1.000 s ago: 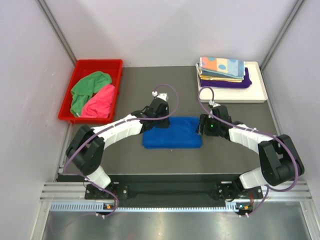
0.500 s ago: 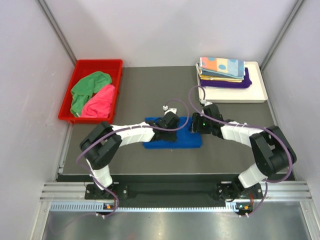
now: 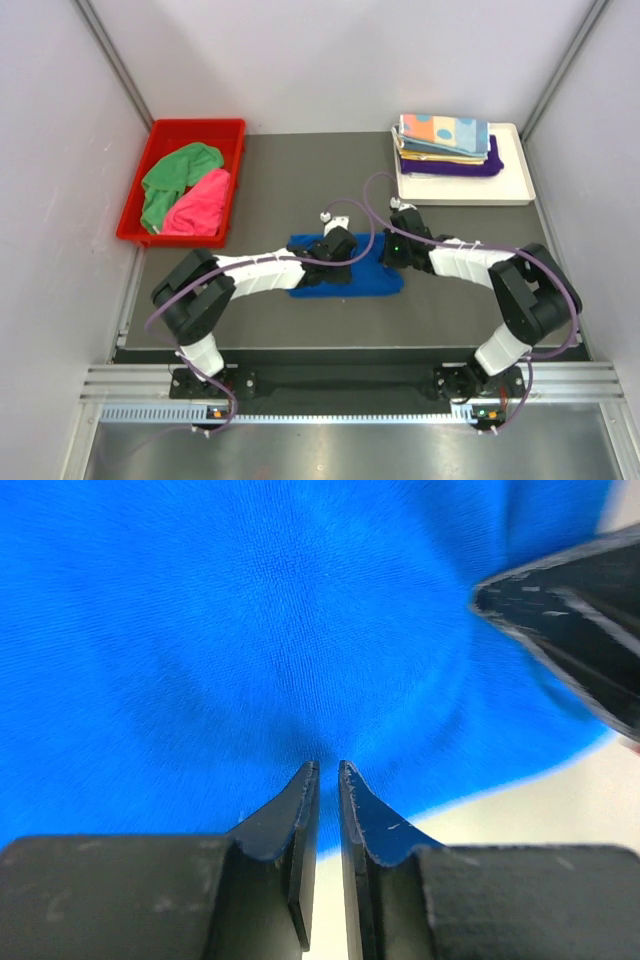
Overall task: Fold and stack the towels
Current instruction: Neatly place the folded towel into the bin
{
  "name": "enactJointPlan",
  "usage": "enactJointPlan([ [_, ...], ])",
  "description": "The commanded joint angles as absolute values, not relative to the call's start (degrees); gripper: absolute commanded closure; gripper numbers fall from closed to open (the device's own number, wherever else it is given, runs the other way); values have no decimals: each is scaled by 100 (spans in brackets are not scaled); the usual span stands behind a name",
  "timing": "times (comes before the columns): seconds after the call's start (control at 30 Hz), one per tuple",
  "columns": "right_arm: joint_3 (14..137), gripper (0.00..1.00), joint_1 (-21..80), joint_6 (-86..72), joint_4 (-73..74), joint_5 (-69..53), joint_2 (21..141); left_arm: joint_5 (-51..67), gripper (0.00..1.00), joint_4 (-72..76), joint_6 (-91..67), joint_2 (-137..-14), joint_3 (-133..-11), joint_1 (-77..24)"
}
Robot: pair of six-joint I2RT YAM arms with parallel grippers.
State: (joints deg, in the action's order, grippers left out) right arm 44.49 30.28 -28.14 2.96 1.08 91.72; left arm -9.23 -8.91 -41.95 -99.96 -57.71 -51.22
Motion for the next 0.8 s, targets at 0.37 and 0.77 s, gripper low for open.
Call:
enactJointPlan([
  [0.37, 6423, 100, 3313, -1951, 2548, 2275, 9694, -1889, 80, -2205, -3991, -6847, -5985, -5168],
  [0.77, 9692, 100, 3559, -530, 3681, 4226, 11802, -2118, 80, -2689, -3762, -6100, -5924, -5159],
])
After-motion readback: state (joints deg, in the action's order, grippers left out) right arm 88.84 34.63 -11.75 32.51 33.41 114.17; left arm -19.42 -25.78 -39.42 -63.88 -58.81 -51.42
